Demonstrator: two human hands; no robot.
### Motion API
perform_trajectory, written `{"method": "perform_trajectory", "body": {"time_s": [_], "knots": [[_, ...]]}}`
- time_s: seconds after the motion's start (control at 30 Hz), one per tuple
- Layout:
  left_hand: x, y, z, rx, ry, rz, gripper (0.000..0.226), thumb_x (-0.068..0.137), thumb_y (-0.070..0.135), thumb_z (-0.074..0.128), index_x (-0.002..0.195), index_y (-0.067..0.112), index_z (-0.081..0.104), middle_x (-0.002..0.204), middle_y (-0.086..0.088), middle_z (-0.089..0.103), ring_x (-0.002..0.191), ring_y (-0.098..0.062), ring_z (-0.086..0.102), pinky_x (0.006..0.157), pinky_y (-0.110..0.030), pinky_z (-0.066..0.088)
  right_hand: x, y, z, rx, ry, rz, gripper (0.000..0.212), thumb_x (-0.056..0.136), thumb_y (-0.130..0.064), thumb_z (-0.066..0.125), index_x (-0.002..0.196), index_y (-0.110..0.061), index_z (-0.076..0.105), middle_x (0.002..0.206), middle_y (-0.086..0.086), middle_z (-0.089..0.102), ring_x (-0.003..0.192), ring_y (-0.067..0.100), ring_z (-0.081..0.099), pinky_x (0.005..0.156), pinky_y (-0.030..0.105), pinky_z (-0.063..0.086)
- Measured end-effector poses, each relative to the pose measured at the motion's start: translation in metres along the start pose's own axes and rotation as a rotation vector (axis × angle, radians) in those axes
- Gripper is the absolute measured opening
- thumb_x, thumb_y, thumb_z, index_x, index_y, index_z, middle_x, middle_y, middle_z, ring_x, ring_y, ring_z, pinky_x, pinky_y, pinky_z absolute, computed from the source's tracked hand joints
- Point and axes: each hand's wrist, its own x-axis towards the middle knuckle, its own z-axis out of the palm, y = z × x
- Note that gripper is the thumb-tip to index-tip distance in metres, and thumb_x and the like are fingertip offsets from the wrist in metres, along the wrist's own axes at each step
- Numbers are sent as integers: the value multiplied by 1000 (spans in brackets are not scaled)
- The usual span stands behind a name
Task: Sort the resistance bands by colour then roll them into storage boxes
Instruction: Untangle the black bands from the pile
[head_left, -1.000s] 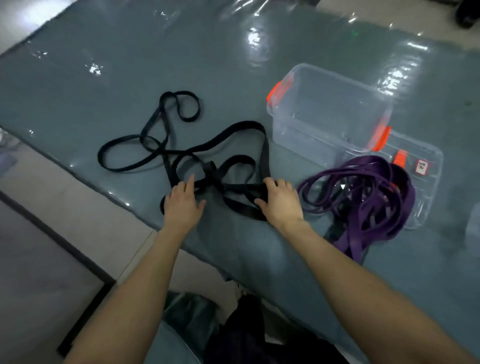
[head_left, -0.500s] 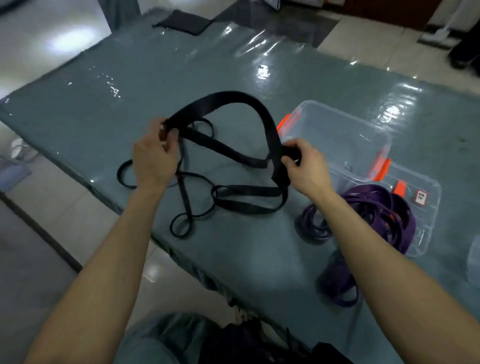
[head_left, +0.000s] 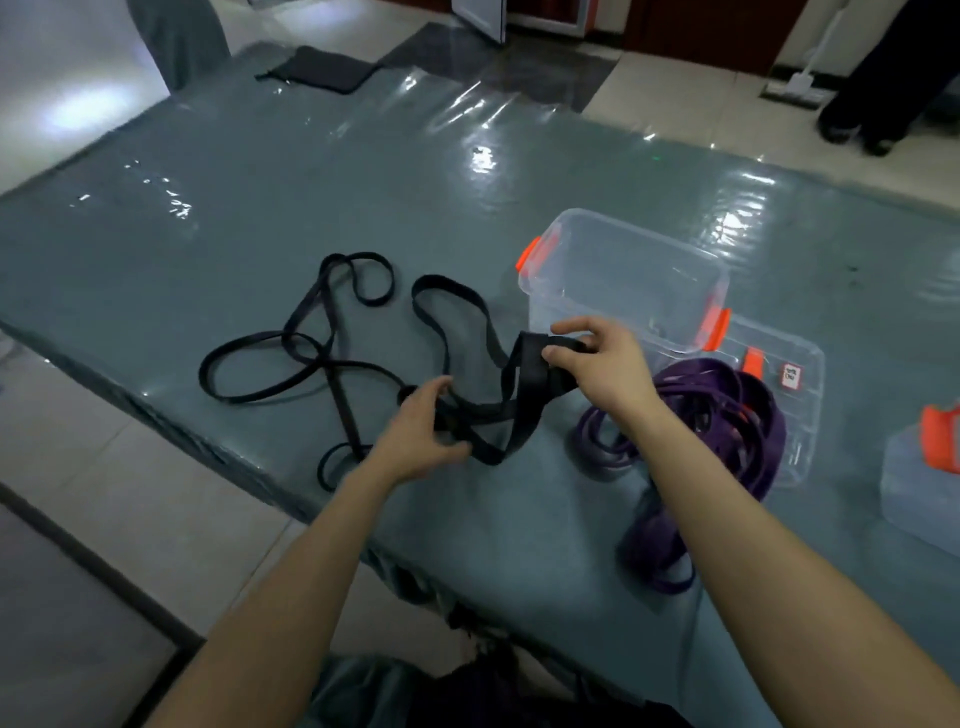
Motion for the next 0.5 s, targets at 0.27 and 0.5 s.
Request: {"method": "perform_trajectory", "body": {"time_s": [0.27,0.5], "knots": [[14,-13,79,413,188,268,64,74,69,71,123,28,69,117,3,56,113,-28,56,110,-48,38,-22,34,-19,126,47,151,28,92,-6,79,116,-19,77,98,10,80,75,15,73,72,27,58],[6,14,92,259,260,252,61,68,75,78,105,29,67,100,11,65,122,-20,53,127,-51,24,-27,35,-12,532,12,282,27,95,2,70,115,-15,76,91,9,76,66,18,67,66,33,47]]}}
